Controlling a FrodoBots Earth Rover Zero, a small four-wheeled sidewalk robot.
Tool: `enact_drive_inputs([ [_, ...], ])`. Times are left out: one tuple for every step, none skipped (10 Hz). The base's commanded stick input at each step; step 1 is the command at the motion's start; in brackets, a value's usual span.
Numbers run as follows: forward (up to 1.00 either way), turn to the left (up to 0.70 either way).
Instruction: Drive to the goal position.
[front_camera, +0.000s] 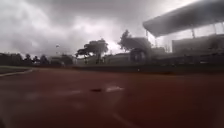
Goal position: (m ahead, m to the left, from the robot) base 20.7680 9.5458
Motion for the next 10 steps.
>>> enact_drive_inputs([
  [0.5, 0.0],
  [0.5, 0.0],
  [0.5, 0.0],
  [0.5, 0.0],
  [0.5, 0.0],
  [0.5, 0.0],
  [0.5, 0.0],
  [0.5, 0.0],
  [0.5, 0.0],
  [0.5, 0.0],
])
